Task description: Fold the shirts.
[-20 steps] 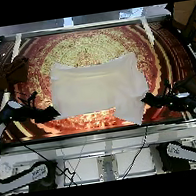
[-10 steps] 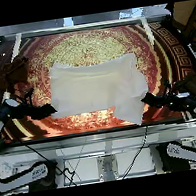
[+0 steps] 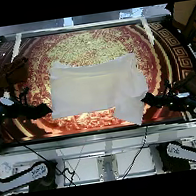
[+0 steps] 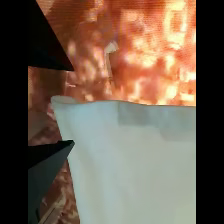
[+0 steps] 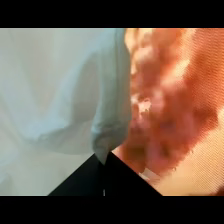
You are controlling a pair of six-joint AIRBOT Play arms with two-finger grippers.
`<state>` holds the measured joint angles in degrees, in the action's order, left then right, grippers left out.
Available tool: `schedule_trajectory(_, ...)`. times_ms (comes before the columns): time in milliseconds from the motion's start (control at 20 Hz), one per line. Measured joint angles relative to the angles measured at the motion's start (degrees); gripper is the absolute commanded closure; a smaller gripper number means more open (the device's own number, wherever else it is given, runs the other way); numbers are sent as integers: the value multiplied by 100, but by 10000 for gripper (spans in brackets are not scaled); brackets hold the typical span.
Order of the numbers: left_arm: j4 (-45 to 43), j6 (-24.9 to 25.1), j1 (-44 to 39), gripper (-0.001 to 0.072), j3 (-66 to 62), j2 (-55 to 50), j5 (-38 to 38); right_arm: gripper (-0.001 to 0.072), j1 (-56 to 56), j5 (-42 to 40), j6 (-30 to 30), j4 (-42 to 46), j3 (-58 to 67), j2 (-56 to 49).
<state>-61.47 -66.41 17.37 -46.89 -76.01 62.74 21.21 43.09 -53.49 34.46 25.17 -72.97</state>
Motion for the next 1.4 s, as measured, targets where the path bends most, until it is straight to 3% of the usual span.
schedule_trajectory(600,433,76,17,253,798,-42,-116,685,0,0,-2,11,-2,-2)
schedule_trajectory(650,527,101,15,278,828,-44,-186,685,-2,2,-2,11,-2,-2)
schedule_trajectory(700,640,127,13,388,852,-50,-286,684,0,4,-4,9,-2,-2)
schedule_trajectory(750,743,188,11,442,870,-57,-470,685,0,15,-4,7,-2,-2)
schedule_trajectory(950,1121,352,11,476,896,-61,-946,685,0,20,-22,-9,-2,-2)
schedule_trajectory(1050,1191,402,11,667,898,-61,-1119,685,0,24,-26,-17,-2,-2)
schedule_trajectory(1400,2065,905,11,692,901,-59,-868,686,0,96,181,-444,-7,4)
